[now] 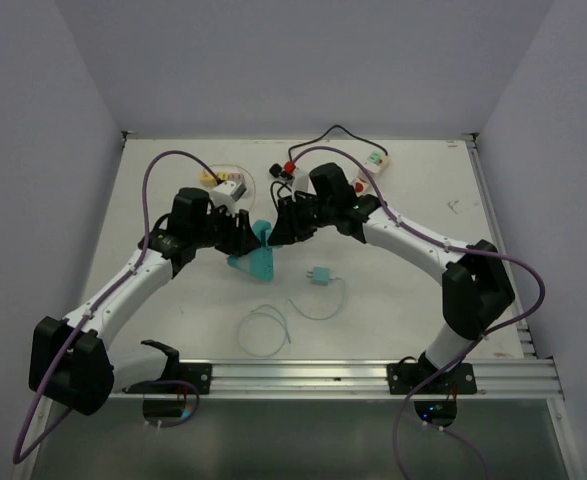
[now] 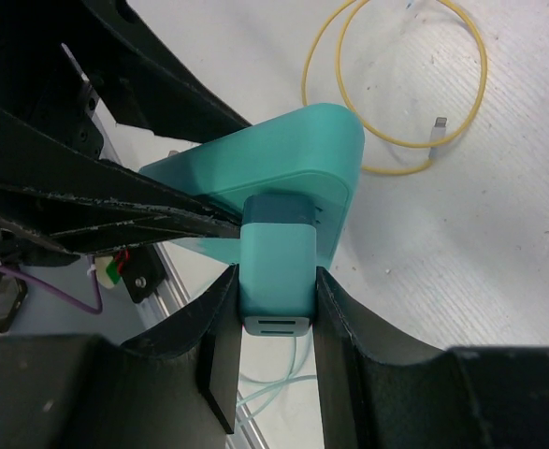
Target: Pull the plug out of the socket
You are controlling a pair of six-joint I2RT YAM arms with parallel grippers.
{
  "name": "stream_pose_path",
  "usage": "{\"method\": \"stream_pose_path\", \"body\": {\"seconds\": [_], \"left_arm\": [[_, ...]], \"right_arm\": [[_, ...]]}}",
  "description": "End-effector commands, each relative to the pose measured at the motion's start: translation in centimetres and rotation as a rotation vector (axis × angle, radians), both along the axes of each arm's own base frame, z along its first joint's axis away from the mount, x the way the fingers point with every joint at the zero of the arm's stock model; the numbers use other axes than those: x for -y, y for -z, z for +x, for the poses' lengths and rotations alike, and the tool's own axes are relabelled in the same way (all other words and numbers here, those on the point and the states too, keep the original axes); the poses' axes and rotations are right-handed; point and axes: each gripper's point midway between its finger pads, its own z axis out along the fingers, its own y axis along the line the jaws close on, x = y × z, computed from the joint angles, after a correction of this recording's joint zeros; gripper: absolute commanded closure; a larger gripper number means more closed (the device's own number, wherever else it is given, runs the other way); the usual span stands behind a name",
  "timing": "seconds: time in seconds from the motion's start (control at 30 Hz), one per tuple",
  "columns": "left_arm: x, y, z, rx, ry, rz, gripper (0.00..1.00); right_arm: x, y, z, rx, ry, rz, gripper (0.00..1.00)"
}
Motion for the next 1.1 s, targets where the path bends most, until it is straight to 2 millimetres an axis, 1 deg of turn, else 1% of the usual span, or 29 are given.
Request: {"method": "stream_pose_path", "body": {"seconds": [0.0,0.03,0.1,0.13,0.17,0.2,0.3,0.33,0.4,0.43,0.5,0.53,0.63,0.73,0.77,0.83,0.87,0.9,0.93,0.97,1.0,1.03,1.07], "left_arm": [[0.6,-1.3,1.0,0.048,-0.001,-0.032,0.52],[0.5,-1.2,1.1,0.050,-0.009,-0.024,0.65],[0.2,-0.9,1.1,0.051,-0.024,-0.010,0.81],[-0.2,-0.8,1.4,0.057,-0.046,0.006,0.94],[-0.5,-0.7,1.5,0.059,-0.059,0.019,1.00],[-0.8,-0.4,1.5,0.054,-0.075,0.034,1.00],[-2.4,0.1,2.2,0.052,-0.174,0.090,1.00],[-3.3,0.2,2.7,0.056,-0.224,0.118,1.00],[-4.1,0.6,2.9,0.032,-0.293,0.136,1.00],[-4.8,0.7,3.3,0.027,-0.350,0.149,1.00],[-5.4,0.8,3.5,0.012,-0.401,0.161,1.00],[-6.1,0.7,3.8,0.010,-0.452,0.167,1.00],[-6.7,0.1,4.4,0.017,-0.501,0.165,1.00],[-6.8,-1.1,4.9,0.037,-0.524,0.132,1.00],[-7.1,-1.7,5.1,0.047,-0.535,0.117,1.00],[-7.3,-2.1,5.3,0.049,-0.541,0.095,1.00],[-7.9,-2.4,5.5,0.050,-0.559,0.084,1.00],[-8.2,-2.4,5.5,0.048,-0.565,0.074,1.00],[-8.3,-2.6,5.5,0.043,-0.568,0.057,1.00],[-9.0,-2.8,5.6,0.037,-0.579,0.036,1.00],[-9.3,-3.0,5.7,0.040,-0.586,0.019,1.00],[-9.4,-3.0,5.7,0.032,-0.582,0.000,1.00],[-10.3,-3.2,5.8,0.034,-0.606,-0.008,1.00]], "right_arm": [[-1.2,-4.7,0.1,0.121,-0.040,0.091,1.00],[-1.3,-4.5,0.1,0.119,-0.041,0.087,1.00],[-1.1,-4.5,0.0,0.120,-0.036,0.078,1.00],[-1.1,-4.5,0.0,0.122,-0.034,0.073,1.00],[-0.9,-4.5,0.1,0.123,-0.026,0.068,1.00],[-0.7,-4.5,0.1,0.125,-0.015,0.058,1.00],[-0.3,-4.5,0.1,0.115,0.002,0.038,1.00],[-0.2,-4.9,0.0,0.119,0.010,0.041,1.00],[0.0,-5.0,-0.1,0.118,0.023,0.040,1.00],[0.2,-5.4,-0.2,0.126,0.035,0.043,1.00],[0.7,-5.2,-0.4,0.124,0.048,0.032,1.00],[1.1,-5.1,-0.5,0.128,0.058,0.023,1.00],[1.8,-4.7,-1.0,0.123,0.069,0.011,1.00],[3.2,-3.1,-1.4,0.094,0.114,-0.023,1.00],[4.1,-1.8,-1.6,0.071,0.141,-0.051,1.00],[5.2,-0.4,-1.5,0.024,0.189,-0.059,1.00],[5.9,1.4,-1.9,-0.006,0.202,-0.076,1.00],[6.3,1.8,-2.0,-0.018,0.214,-0.074,1.00],[6.9,3.5,-2.7,-0.058,0.222,-0.092,1.00],[7.1,4.2,-3.0,-0.079,0.222,-0.096,1.00],[6.8,4.7,-3.3,-0.100,0.205,-0.080,1.00],[7.0,5.9,-4.1,-0.141,0.199,-0.087,1.00],[6.7,6.2,-4.3,-0.151,0.180,-0.068,1.00]]}}
